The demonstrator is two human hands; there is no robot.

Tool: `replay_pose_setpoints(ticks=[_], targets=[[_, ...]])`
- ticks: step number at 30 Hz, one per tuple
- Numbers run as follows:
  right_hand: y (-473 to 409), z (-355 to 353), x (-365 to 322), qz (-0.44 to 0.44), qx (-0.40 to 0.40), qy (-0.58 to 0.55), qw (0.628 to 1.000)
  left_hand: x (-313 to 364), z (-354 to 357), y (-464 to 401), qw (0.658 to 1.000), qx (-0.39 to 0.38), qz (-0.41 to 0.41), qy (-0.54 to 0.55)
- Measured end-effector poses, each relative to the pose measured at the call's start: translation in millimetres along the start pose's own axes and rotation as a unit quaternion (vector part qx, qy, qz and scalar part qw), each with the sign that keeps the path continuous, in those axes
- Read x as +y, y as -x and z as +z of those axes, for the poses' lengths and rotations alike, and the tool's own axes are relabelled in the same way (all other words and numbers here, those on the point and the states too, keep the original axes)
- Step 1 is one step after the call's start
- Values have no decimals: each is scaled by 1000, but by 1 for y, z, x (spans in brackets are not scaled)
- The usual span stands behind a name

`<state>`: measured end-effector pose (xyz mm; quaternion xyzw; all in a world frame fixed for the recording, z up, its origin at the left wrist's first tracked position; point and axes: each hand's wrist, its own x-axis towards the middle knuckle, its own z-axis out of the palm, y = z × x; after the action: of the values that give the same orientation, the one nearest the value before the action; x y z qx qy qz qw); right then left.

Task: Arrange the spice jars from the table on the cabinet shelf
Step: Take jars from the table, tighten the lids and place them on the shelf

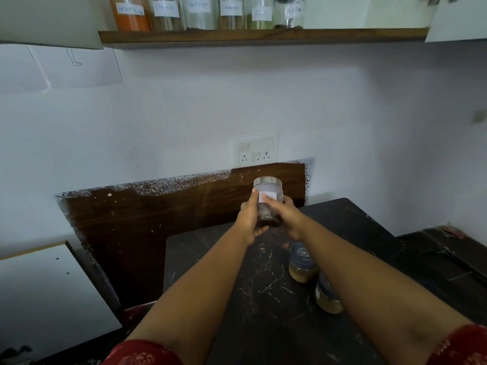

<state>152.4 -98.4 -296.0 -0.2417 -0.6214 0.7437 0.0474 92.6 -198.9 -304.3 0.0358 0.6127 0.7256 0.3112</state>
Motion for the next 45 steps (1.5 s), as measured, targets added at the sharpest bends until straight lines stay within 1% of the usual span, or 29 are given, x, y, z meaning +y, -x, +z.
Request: replay_pose_setpoints(ticks=[1, 2, 4, 6, 9, 11, 13, 17, 21, 22, 24, 26, 28, 31, 32, 33, 34, 36, 37, 38, 40, 42, 45], targets=[[1, 1, -1, -13, 14, 44, 999, 6, 3, 0, 1000, 0, 10, 2], [2, 2, -4, -28, 22, 64, 997, 13, 8, 0, 1000, -3, 20, 3], [0, 0, -17, -64, 32, 51, 996, 28, 19, -3, 999, -9, 41, -6], [-2, -5, -39, -118, 53, 54, 990, 49, 34, -3, 996, -28, 77, -31], [-4, -22, -87, -197, 135, 98, 966, 95, 65, -1, 984, -62, 149, -71], [-5, -32, -121, -241, 168, 95, 951, 129, 88, 2, 973, -67, 198, -95], [-4, -40, -156, -282, 186, 99, 936, 163, 110, 5, 962, -54, 237, -125], [-3, -64, -235, -353, 223, 113, 902, 231, 153, 5, 938, -55, 306, -152], [-1, -87, -305, -409, 218, 100, 880, 282, 183, 4, 915, -55, 368, -157], [-2, -93, -319, -422, 217, 104, 874, 292, 190, 2, 901, -51, 391, -182], [-8, -105, -347, -441, 224, 130, 859, 311, 203, -3, 859, -30, 446, -251], [-16, -115, -370, -450, 234, 163, 846, 328, 214, -10, 823, -3, 486, -294], [-25, -121, -388, -456, 241, 200, 833, 344, 220, -21, 804, 21, 494, -330], [-43, -133, -407, -501, 286, 260, 774, 361, 220, -46, 766, 58, 485, -418], [-50, -137, -412, -511, 296, 265, 763, 363, 217, -57, 754, 78, 475, -446], [-58, -141, -417, -510, 296, 261, 764, 364, 212, -67, 732, 114, 464, -485], [-67, -144, -422, -498, 292, 256, 775, 362, 209, -76, 690, 165, 460, -534], [-87, -148, -427, -458, 283, 283, 794, 353, 207, -91, 587, 259, 469, -607], [-99, -150, -430, -439, 284, 314, 793, 349, 209, -97, 556, 285, 482, -614], [-110, -152, -434, -421, 288, 342, 789, 348, 211, -101, 541, 299, 489, -615], [-122, -152, -444, -391, 297, 376, 786, 353, 213, -106, 531, 302, 489, -622], [-130, -151, -457, -358, 287, 403, 792, 355, 212, -108, 525, 299, 480, -636], [-139, -152, -472, -308, 254, 430, 810, 355, 211, -108, 528, 299, 467, -643]])
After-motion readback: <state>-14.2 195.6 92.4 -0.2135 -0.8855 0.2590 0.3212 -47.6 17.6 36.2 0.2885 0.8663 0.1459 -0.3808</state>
